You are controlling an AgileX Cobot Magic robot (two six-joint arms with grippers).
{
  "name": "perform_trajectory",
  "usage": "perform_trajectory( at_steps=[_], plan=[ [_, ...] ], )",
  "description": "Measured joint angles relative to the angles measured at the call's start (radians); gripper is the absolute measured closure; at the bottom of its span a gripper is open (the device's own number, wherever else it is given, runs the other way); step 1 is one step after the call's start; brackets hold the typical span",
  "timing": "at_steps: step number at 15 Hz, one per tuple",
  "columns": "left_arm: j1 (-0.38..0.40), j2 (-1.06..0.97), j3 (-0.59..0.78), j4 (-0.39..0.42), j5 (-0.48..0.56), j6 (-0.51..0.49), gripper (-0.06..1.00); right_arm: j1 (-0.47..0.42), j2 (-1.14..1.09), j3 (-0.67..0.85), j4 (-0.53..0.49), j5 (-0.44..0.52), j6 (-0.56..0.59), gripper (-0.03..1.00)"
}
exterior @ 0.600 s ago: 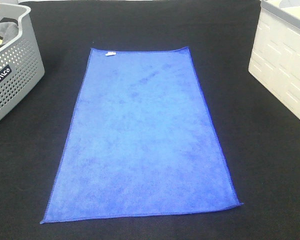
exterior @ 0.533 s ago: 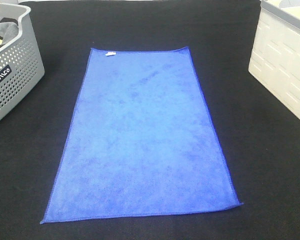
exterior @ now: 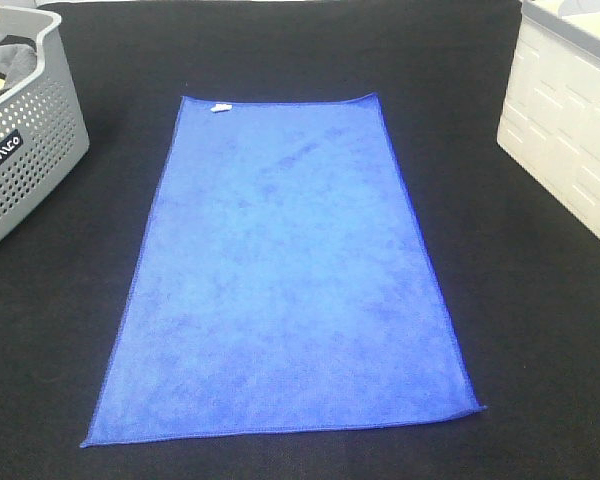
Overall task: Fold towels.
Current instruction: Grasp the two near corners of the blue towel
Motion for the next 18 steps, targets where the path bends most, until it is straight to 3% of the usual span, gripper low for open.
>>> perform_trajectory(
  at_steps=[18],
  plan=[
    [0.0, 0.0, 0.0, 0.0, 0.0, 0.0, 0.3, 0.0, 0.0, 0.0, 0.0, 0.0, 0.0, 0.14]
  ],
)
